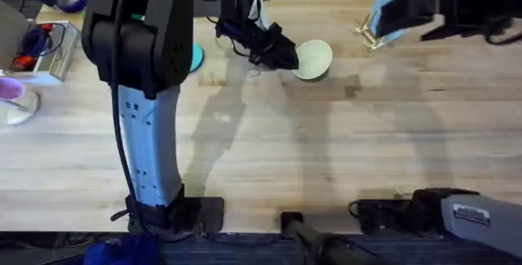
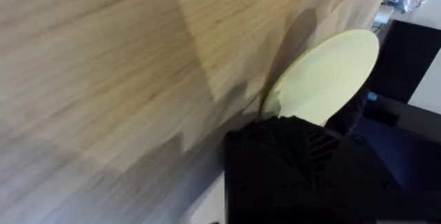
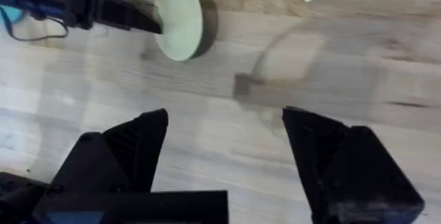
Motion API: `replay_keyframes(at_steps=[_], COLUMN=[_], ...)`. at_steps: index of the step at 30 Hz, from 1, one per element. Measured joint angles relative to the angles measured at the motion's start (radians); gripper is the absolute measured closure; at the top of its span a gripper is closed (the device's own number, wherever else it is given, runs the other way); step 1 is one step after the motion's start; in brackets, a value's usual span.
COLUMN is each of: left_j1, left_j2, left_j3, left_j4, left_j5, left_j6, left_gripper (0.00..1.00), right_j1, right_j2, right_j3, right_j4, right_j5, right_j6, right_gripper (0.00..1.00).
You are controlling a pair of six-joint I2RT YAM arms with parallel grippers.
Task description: Pick up the plates from the table one by one and place each into a slot on the dish rack.
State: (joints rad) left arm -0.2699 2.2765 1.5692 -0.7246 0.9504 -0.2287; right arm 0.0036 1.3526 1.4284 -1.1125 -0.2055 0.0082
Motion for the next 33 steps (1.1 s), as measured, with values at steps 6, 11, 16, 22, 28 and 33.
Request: replay_keyframes(at_steps=[6,11,16,22,28,33], left_j1=[0.0,0.0,0.0,0.0,0.0,0.0], left_j2=[0.0,0.0,0.0,0.0,0.0,0.0], left_j3=[0.0,0.0,0.0,0.0,0.0,0.0], left_j4=[0.0,0.0,0.004,0.004,0.004,0.005], left_j5=[0.0,0.0,0.0,0.0,0.0,0.0], left_j6=[0.0,0.0,-0.004,-0.004,-0.005,-0.005], left_gripper=[0.959,0.959,0.959,0.959,0.959,0.959], right_j1=[0.0,0.004,0.034,0.084,0.108,0.108], right_j2=[0.15,0.238,0.312,0.386,0.439,0.469], right_j3=[0.0,0.0,0.0,0.0,0.0,0.0], right_j4=[0.083,0.093,0.13,0.198,0.246,0.275], right_j5=[-0.159,-0.216,-0.238,-0.248,-0.255,-0.255], right_j6=[0.042,0.06,0.067,0.071,0.08,0.105], right_gripper=[0.007,0.006,0.007,0.007,0.007,0.007])
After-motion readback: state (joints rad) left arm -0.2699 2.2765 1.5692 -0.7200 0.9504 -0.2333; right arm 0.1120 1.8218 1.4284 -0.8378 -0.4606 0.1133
